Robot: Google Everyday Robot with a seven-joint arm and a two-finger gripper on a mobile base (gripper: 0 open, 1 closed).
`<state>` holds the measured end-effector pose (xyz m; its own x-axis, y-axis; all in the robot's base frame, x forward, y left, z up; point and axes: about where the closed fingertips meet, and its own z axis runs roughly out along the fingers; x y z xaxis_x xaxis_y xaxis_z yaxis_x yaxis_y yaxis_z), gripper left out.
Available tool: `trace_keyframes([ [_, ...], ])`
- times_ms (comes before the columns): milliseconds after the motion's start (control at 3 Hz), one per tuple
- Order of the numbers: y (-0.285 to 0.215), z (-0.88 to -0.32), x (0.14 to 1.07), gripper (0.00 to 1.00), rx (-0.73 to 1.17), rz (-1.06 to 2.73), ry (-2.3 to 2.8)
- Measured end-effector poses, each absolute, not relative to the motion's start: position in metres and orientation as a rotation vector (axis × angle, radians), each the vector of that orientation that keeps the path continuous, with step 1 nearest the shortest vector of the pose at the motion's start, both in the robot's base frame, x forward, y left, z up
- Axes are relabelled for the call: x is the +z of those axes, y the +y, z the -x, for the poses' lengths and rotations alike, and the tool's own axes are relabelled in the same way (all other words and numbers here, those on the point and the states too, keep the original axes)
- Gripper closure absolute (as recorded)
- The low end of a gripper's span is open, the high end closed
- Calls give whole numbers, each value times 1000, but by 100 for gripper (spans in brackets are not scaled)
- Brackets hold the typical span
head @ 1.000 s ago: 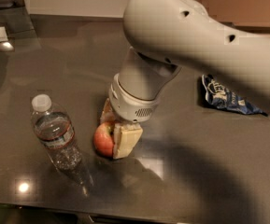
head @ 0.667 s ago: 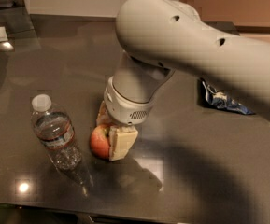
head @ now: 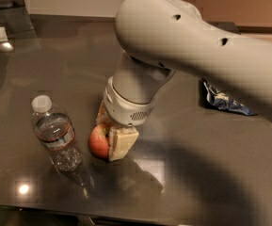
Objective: Move apple near water bottle
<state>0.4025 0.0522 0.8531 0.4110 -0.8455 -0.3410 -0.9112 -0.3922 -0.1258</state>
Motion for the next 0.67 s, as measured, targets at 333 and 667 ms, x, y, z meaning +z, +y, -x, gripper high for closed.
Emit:
trace_keyframes([
  [333,53,-402,854,0,316,2379,1526],
  [667,53,-402,854,0,316,2379,1526],
])
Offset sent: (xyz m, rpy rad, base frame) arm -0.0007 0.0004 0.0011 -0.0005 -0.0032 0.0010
